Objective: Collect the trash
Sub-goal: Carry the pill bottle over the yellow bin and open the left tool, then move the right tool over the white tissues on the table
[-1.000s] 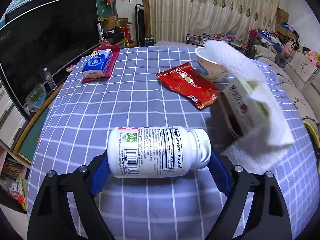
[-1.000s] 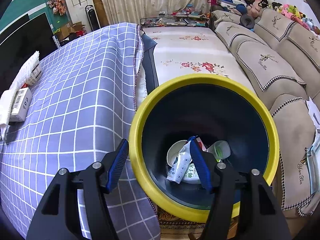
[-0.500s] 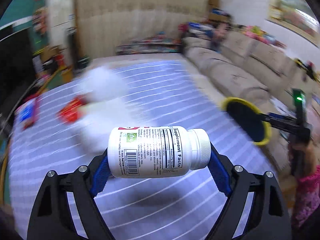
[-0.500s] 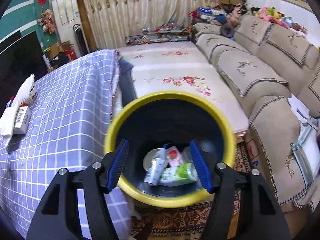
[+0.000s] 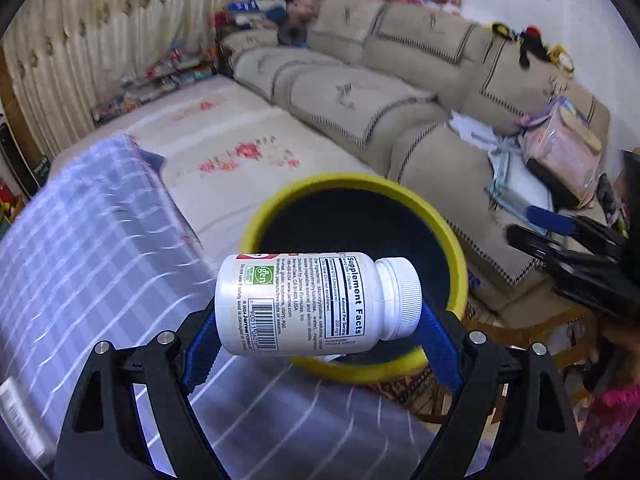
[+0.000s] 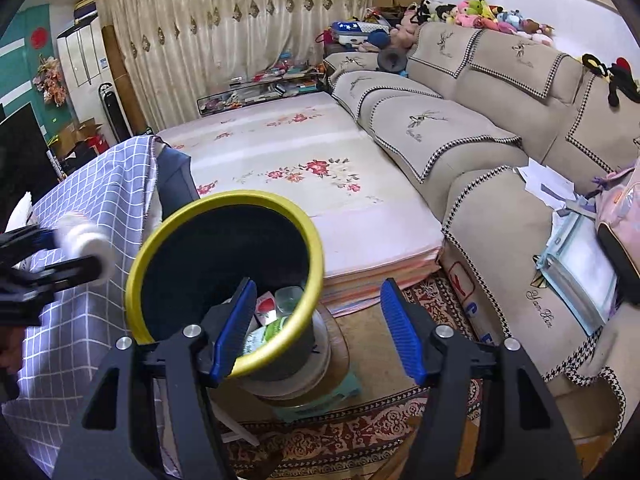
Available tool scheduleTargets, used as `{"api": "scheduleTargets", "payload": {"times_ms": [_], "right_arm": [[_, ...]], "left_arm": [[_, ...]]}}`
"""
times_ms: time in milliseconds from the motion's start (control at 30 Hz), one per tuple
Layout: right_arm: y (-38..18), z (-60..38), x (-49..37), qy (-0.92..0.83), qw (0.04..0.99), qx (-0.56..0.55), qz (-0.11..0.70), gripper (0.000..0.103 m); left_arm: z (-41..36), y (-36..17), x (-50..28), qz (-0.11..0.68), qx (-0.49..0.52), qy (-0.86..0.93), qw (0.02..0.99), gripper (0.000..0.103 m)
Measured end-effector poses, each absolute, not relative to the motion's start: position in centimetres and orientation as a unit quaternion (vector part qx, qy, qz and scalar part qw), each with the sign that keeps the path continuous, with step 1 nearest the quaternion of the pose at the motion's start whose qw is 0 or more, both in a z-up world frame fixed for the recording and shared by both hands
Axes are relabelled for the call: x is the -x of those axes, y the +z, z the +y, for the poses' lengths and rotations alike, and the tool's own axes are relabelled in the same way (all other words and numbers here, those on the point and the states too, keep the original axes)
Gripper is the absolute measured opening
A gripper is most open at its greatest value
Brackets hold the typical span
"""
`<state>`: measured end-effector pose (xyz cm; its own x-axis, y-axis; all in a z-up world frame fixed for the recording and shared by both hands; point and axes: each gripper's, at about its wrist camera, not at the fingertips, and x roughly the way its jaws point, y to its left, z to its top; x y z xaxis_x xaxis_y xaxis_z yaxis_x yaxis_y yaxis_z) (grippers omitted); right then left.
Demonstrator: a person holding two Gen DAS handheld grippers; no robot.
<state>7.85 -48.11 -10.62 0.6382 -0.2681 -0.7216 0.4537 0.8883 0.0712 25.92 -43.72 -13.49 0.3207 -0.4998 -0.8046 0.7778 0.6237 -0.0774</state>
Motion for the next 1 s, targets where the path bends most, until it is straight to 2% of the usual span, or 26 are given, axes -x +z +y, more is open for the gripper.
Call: {"api": "scheduleTargets", "payload": {"times_ms": [200, 267, 433, 700, 1000], "right_arm": [[-11.8, -48.7, -8.4, -0.198, 0.890, -0.129, 0.389, 0.062], [-12.0, -48.6, -8.8, -0.195, 0.890, -0.130, 0.391, 0.062], [-12.2, -47.3, -9.7, -0.178, 0.893, -0.129, 0.392, 0.062], [-12.4, -42.9, -12.4, -0.128, 0.899, -0.112, 0.403, 0.062], [-10.5, -31.7, -17.3, -0.008, 0.916, -0.057, 0.397, 0.062]], "left_arm": [[-47.6, -15.9, -28.1, 0.448, -0.170, -0.393, 0.785, 0.087], [-47.2, -15.8, -28.4, 0.446, -0.159, -0.392, 0.789, 0.092], [-43.7, -13.8, -27.9, 0.427, -0.138, -0.386, 0.806, 0.092], [-29.6, -9.6, -22.6, 0.379, -0.060, -0.331, 0.862, 0.095], [-11.2, -9.0, -17.0, 0.359, 0.015, -0.165, 0.919, 0.096]]}}
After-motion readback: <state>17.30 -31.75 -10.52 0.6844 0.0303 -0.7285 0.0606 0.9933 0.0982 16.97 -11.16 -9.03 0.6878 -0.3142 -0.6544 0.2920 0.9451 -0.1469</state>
